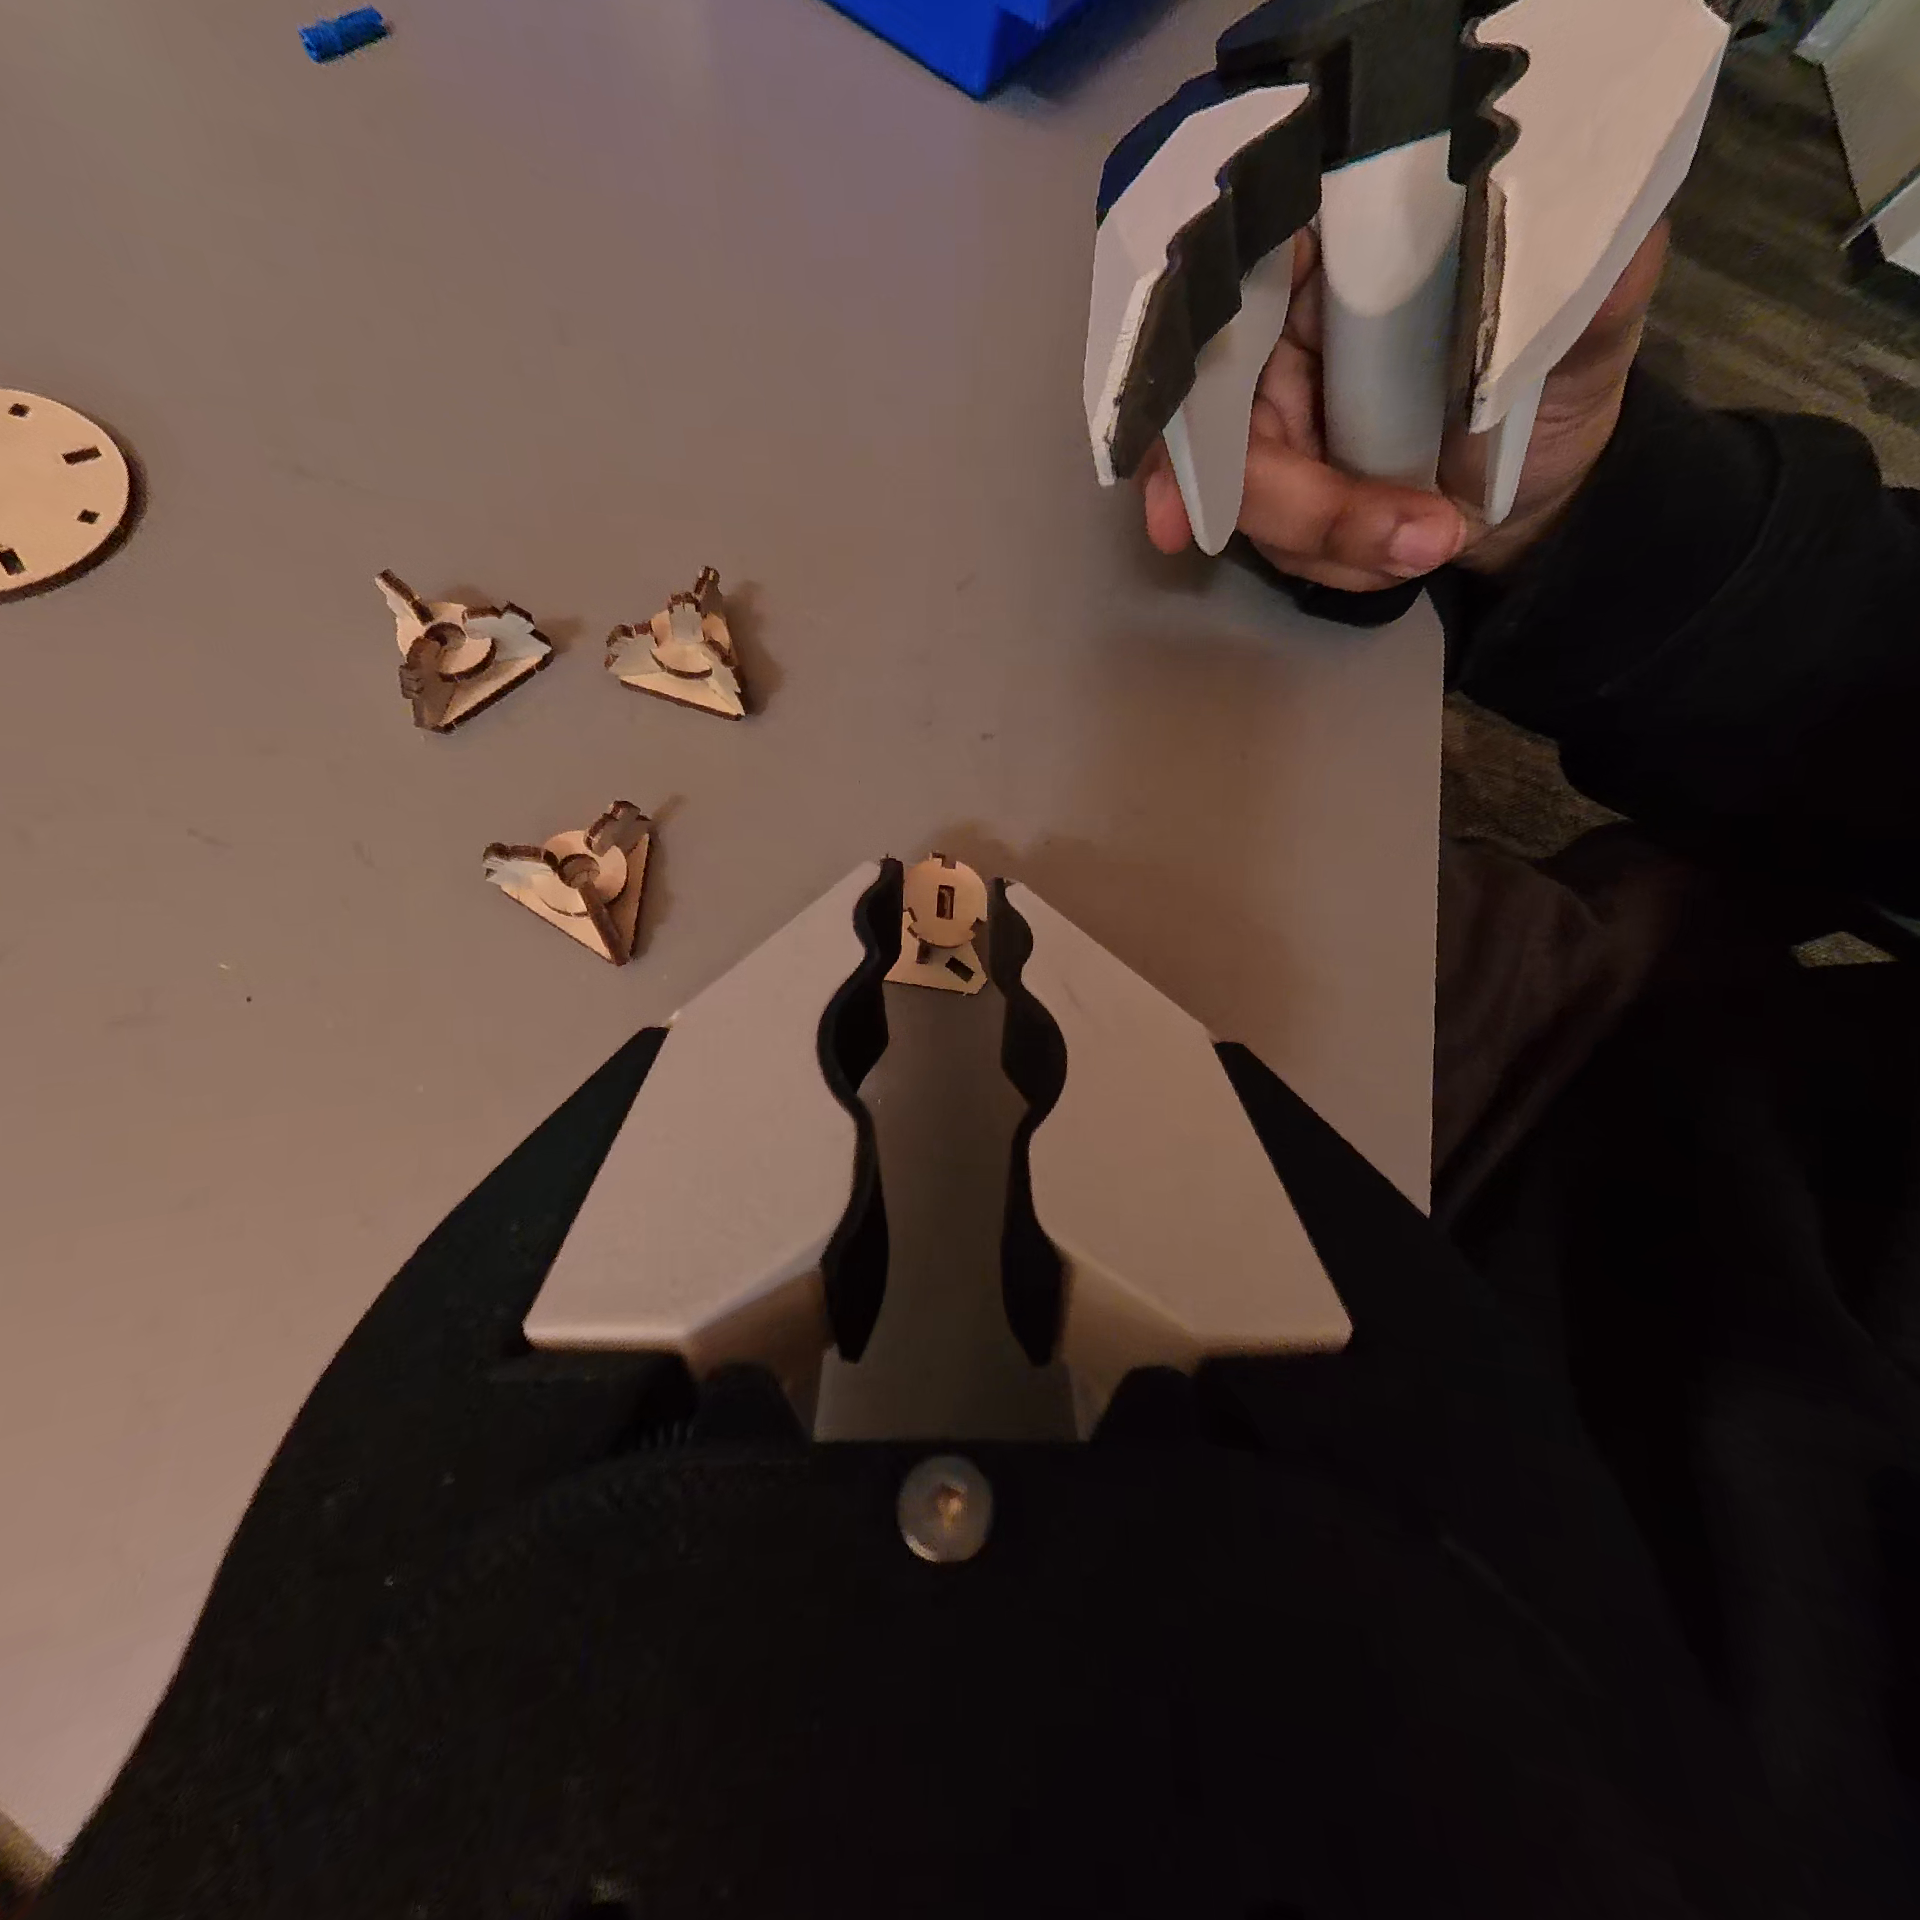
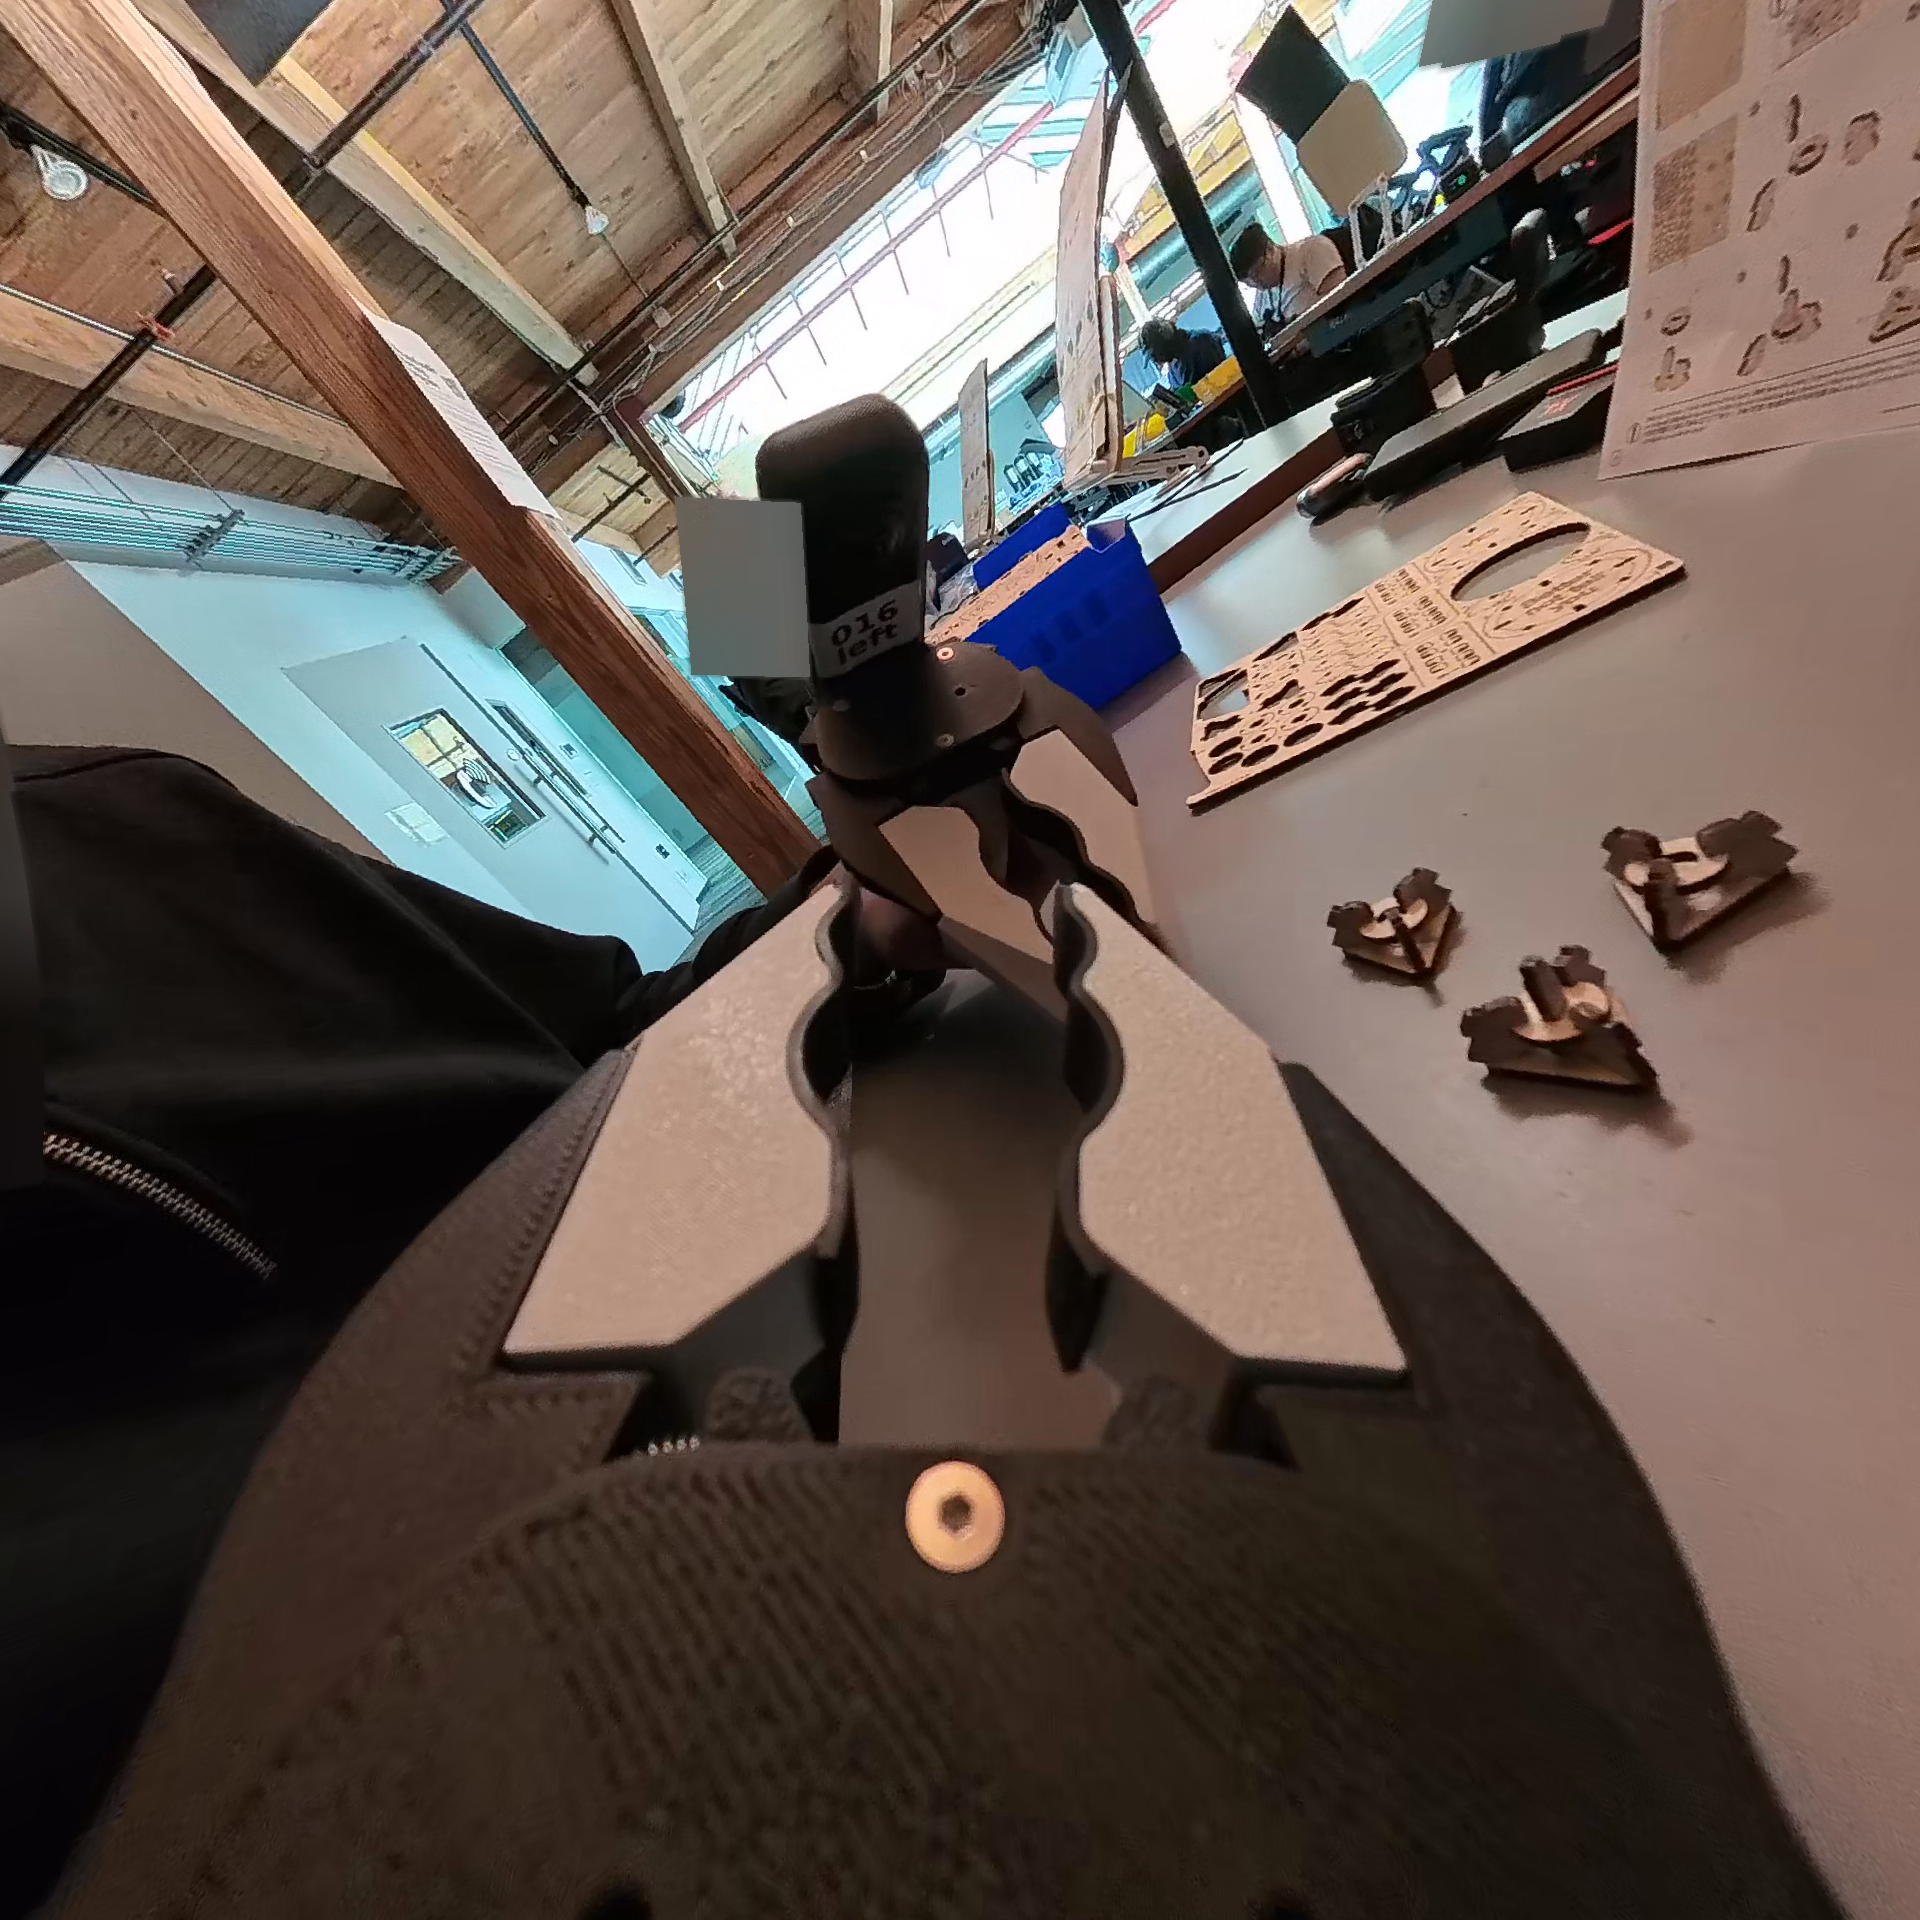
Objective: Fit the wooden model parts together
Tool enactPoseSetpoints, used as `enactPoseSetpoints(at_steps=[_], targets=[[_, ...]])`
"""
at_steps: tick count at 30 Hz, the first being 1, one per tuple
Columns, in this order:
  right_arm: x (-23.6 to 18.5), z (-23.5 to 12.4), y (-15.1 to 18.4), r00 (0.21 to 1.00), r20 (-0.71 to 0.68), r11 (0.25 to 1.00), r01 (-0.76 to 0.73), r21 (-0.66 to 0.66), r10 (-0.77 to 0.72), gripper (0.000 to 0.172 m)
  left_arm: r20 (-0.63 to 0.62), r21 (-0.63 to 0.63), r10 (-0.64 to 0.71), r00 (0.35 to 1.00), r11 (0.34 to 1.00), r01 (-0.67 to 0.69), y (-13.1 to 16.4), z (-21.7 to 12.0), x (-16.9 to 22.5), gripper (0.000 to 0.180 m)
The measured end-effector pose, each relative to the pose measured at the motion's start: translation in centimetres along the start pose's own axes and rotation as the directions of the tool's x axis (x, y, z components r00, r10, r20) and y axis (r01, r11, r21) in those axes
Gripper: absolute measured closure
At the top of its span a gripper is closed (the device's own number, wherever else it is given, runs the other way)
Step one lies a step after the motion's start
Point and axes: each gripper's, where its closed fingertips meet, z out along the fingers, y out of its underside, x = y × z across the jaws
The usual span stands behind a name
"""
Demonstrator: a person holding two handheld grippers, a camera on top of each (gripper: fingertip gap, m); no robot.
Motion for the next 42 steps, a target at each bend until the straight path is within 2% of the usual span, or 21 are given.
enactPoseSetpoints(at_steps=[12, 29, 42], targets=[[-0.03, 0.03, 0.02, 1.000, 0.002, 1.000, 0.000, 0.000, 0.000, 0.136, 0.012, -0.035, 0.000, 1.000, 0.999, 0.000, -0.01, 0.36, -0.17, 0.166], [0.06, 0.06, 0.05, 1.000, -0.002, 1.000, -0.005, -0.002, 0.005, 0.136, -0.020, 0.066, -0.019, 1.000, 0.998, 0.020, 0.33, 0.02, 0.00, 0.165], [0.13, 0.07, 0.10, 1.000, -0.008, 1.000, -0.005, -0.004, 0.005, 0.136, -0.015, 0.055, -0.023, 1.000, 0.998, 0.024, 0.78, -0.17, 0.12, 0.165]])
